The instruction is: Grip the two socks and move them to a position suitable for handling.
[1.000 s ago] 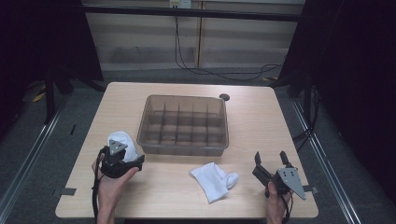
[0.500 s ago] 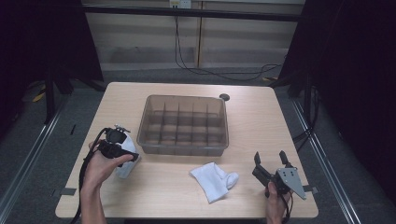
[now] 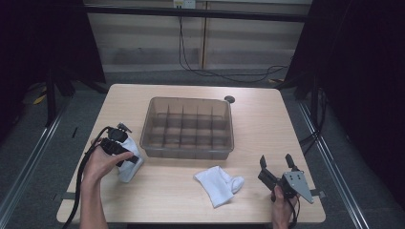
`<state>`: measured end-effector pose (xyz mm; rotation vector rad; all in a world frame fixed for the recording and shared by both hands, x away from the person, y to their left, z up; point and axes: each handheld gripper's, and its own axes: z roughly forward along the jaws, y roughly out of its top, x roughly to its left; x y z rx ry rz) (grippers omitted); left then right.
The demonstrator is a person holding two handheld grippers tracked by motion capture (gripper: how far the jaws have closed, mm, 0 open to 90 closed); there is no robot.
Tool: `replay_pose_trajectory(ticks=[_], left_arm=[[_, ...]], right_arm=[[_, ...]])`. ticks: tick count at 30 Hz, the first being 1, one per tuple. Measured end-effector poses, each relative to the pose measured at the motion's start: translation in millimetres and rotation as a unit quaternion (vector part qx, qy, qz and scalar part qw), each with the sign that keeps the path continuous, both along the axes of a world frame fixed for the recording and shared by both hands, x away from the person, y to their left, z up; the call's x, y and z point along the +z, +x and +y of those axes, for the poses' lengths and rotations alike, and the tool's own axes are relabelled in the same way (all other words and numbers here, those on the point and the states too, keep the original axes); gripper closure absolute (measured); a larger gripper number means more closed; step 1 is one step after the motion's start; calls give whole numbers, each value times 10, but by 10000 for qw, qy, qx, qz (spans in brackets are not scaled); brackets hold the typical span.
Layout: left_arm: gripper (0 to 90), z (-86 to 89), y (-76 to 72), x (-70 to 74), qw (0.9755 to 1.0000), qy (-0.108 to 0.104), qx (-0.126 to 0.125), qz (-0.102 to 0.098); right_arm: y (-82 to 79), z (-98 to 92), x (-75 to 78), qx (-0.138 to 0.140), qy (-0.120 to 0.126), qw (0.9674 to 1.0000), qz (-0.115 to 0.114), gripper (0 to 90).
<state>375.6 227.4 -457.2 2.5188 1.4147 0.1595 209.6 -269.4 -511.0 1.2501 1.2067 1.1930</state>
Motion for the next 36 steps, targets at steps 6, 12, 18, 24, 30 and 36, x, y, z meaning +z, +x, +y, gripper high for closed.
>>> replay_pose_trajectory(ticks=[6, 12, 18, 24, 30, 36], left_arm=[[137, -8, 56, -190, 9997, 64, 63, 216], [0, -28, 91, -250, 9990, 147, 124, 404], [0, -32, 107, -246, 9988, 195, 7, 456], [142, -87, 90, -173, 9984, 238, -73, 513], [339, -126, 41, -121, 9985, 145, -242, 460], [562, -132, 27, -89, 9984, 87, -161, 532]], right_arm=[[-2, -3, 0, 59, 0, 10000, 3, 131], [-1, -3, 0, 68, -1, 10000, -1, 129], [-1, -3, 0, 90, -2, 10000, 3, 129], [-3, -2, -1, 95, -3, 10000, 2, 128], [-2, -4, 0, 114, -11, 9999, 8, 128], [-2, -4, 0, 112, -9, 9999, 7, 129]])
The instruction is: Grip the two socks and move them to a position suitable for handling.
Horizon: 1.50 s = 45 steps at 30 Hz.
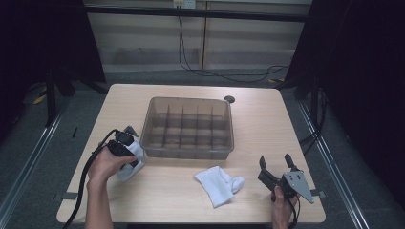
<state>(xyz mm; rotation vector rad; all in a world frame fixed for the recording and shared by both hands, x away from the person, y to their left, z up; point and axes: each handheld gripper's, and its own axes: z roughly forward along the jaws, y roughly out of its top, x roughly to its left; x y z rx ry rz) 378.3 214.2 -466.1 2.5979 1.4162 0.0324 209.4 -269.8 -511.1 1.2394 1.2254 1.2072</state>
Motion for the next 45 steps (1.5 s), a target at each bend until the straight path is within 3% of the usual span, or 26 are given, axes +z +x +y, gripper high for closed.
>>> replay_pose_trajectory(ticks=[3, 7, 11, 21, 33, 40, 45], left_arm=[[669, -11, -21, 5, 10000, -75, -2, 20], [747, -27, -34, 9, 9999, -128, 28, 101], [760, 9, -40, 7, 9993, -250, 141, 239], [764, 68, -124, 90, 9989, -327, 78, 339], [765, 89, -396, 341, 9981, -596, 7, 141], [761, 6, -619, 459, 9970, -735, -249, 46], [754, -141, -757, 535, 9946, -786, -674, -50]], right_arm=[[1, 0, 0, -13, 3, 10000, -10, 129], [1, 0, -1, -11, 2, 10000, -11, 128], [3, -1, 0, -12, 6, 10000, -6, 129], [2, -2, 0, -16, 1, 10000, -10, 128], [4, -2, 0, -23, 6, 10000, -6, 128], [5, -3, 0, -25, 13, 10000, -3, 129], [6, -3, 0, -28, 11, 10000, -1, 128]])
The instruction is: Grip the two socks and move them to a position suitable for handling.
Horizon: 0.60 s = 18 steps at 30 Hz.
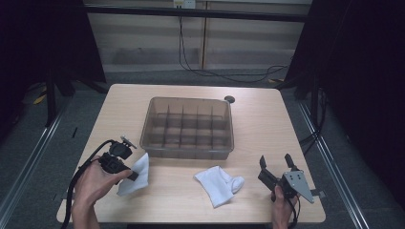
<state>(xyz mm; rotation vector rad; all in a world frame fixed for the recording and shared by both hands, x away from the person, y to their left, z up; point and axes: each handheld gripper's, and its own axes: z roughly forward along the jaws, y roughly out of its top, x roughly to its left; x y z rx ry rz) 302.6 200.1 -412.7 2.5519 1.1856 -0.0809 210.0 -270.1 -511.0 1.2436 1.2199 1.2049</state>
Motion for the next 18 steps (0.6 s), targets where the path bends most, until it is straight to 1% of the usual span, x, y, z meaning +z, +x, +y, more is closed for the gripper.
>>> replay_pose_trajectory(ticks=[3, 5, 6, 7, 8, 10, 12, 14, 16, 17, 18], left_arm=[[755, -113, -50, 35, 9997, 6, -195, -111], [755, -204, -76, 45, 9987, 40, -459, -230], [755, -249, -92, 44, 9983, 46, -519, -258], [755, -293, -108, 47, 9979, 32, -586, -262], [756, -344, -124, 48, 9970, -39, -721, -286], [756, -417, -144, 55, 9963, -87, -805, -289], [756, -479, -153, 55, 9957, -47, -875, -286], [756, -539, -164, 45, 9958, -76, -862, -300], [756, -599, -171, 26, 9950, -51, -935, -360], [756, -645, -176, 9, 9948, -53, -917, -444], [756, -696, -178, -25, 9939, -41, -1013, -428]], right_arm=[[0, 0, 0, 5, -5, 10000, 0, 129], [1, -1, 0, 8, -10, 10000, 1, 129], [1, -1, 0, 8, -9, 10000, -1, 128], [1, -1, 1, 8, -14, 10000, 2, 128], [2, 0, 1, 10, -12, 10000, 3, 129], [2, -1, 1, 12, -11, 10000, 4, 129], [0, 0, 0, 20, -14, 10000, 1, 129], [0, -2, 0, 18, -5, 10000, 0, 129], [0, -1, 0, 21, -15, 10000, 1, 128], [-1, -1, 0, 22, -7, 10000, 2, 129], [0, -2, 0, 23, -5, 10000, -1, 129]])
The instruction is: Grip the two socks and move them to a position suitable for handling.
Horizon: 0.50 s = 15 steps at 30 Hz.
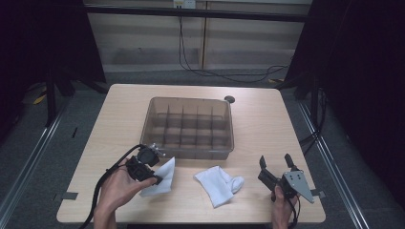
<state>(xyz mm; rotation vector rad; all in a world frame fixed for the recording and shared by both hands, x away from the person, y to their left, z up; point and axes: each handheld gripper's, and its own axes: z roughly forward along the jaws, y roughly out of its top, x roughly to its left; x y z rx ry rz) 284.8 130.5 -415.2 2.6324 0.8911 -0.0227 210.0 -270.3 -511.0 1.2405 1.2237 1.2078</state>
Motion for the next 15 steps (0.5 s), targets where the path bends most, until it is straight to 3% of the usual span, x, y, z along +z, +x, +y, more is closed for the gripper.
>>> replay_pose_trajectory(ticks=[6, 15], left_arm=[[754, -260, 28, -230, 9995, 106, -256, 176], [747, -433, 44, -449, 9993, 189, -217, 223]], right_arm=[[0, 0, 0, 0, 1, 10000, 1, 128], [0, -1, 0, 6, -8, 10000, -7, 128]])
